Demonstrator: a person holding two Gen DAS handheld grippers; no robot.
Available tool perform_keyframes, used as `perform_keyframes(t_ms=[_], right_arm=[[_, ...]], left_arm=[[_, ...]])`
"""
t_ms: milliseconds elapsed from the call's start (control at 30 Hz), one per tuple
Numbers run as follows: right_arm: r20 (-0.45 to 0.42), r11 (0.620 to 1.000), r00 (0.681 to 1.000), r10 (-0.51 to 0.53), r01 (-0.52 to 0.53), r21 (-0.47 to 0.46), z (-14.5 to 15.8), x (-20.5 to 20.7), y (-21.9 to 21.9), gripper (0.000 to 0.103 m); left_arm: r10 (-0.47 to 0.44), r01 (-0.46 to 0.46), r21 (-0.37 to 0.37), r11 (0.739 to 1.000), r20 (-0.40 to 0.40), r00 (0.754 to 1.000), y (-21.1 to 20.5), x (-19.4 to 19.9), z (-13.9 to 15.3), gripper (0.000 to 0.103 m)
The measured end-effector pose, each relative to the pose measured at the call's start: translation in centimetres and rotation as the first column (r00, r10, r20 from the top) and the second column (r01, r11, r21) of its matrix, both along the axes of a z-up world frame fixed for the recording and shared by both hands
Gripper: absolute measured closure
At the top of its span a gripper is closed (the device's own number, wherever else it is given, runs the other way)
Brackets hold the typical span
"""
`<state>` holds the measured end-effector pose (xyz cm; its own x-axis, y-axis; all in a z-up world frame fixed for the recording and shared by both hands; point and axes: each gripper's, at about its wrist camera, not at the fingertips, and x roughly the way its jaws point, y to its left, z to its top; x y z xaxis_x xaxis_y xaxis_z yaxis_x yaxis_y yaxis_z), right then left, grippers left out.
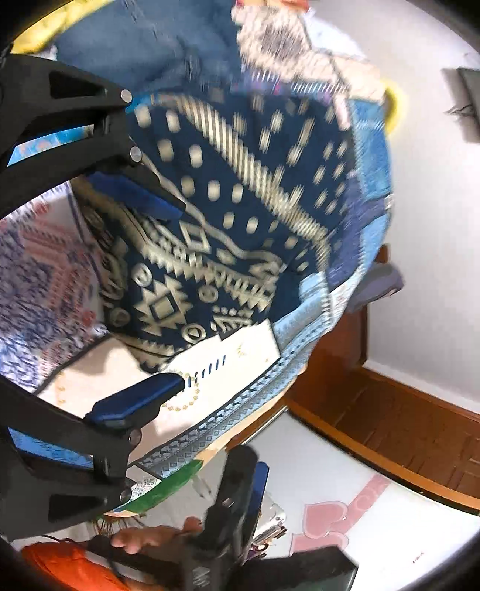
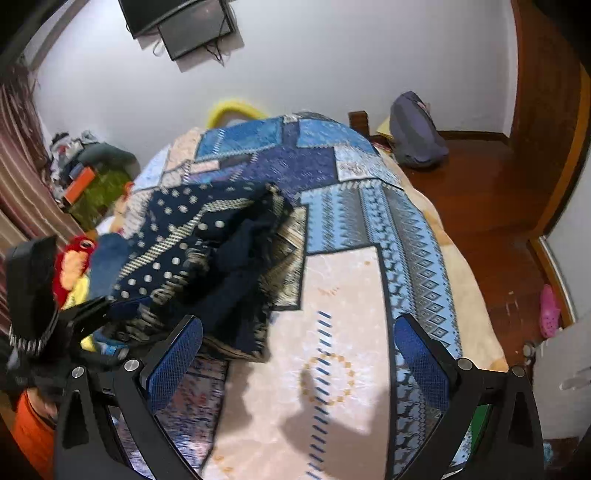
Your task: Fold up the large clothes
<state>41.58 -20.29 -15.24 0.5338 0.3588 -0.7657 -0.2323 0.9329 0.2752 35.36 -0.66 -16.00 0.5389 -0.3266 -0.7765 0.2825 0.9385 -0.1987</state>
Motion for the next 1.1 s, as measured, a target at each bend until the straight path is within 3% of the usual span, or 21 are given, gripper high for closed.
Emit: perform_keyframes(t_ms=[100, 233, 300, 400, 467, 567, 667, 767, 900, 1033, 1100], right_arm=[[0.013, 0.999, 1.0, 0.028, -0.028, 0.027, 1.2, 0.1, 1.0, 0.0], [0.03, 0.995, 0.995, 0.093, -0.095, 0.044, 1.9, 0.9, 4.3, 0.0], [0.015, 0.99, 0.991, 0.131, -0.131, 0.05, 1.2, 1.4, 6.4, 0.0], [-0.019, 0.981, 0.983, 0.185, -0.183, 0.065, -0.6, 2.0, 9.3, 0.0], [-0.058, 0.974, 0.973, 0.222, -0.218, 0.064, -2.8, 2.4, 11.2, 0.0], [-0.132, 0.975, 0.967, 0.218, -0.222, -0.014, -6.7, 3.3, 12.8, 0.0], [-0.192, 0.97, 0.961, 0.199, -0.221, -0.102, -10.2, 3.9, 12.1, 0.0], [-0.211, 0.978, 0.957, 0.199, -0.208, -0.024, -10.9, 3.4, 9.4, 0.0], [-0.162, 0.974, 0.971, 0.179, -0.197, -0.108, -9.3, 1.6, 7.2, 0.0], [-0.14, 0.979, 0.979, 0.144, -0.162, -0.126, -7.2, 0.7, 6.1, 0.0], [-0.119, 0.983, 0.982, 0.147, -0.158, -0.093, -6.0, 0.5, 5.6, 0.0]], left_arm=[[0.05, -0.051, 0.019, 0.999, 0.062, 0.997, 2.7, -1.5, 2.2, 0.012], [0.143, -0.154, 0.076, 0.985, 0.134, 0.981, 5.4, 0.2, 3.4, 0.004], [0.183, -0.196, 0.11, 0.975, 0.114, 0.976, 6.9, 1.2, 2.5, 0.004], [0.206, -0.209, 0.091, 0.974, 0.045, 0.978, 8.2, 2.4, 0.1, 0.004], [0.226, -0.224, 0.16, 0.961, 0.007, 0.974, 8.3, 2.9, -2.9, 0.004], [0.22, -0.211, 0.176, 0.962, -0.033, 0.975, 8.1, 3.4, -6.7, 0.003], [0.215, -0.209, 0.113, 0.971, -0.049, 0.975, 8.7, 2.9, -6.8, 0.003], [0.199, -0.194, 0.109, 0.975, -0.037, 0.979, 9.0, 1.7, -6.8, 0.003], [0.192, -0.19, 0.139, 0.972, -0.001, 0.981, 8.8, 0.3, -5.6, 0.004], [0.21, -0.22, 0.18, 0.959, 0.072, 0.975, 8.8, -0.8, -3.5, 0.004], [0.21, -0.225, 0.186, 0.957, 0.098, 0.973, 8.9, -1.1, -2.5, 0.004]])
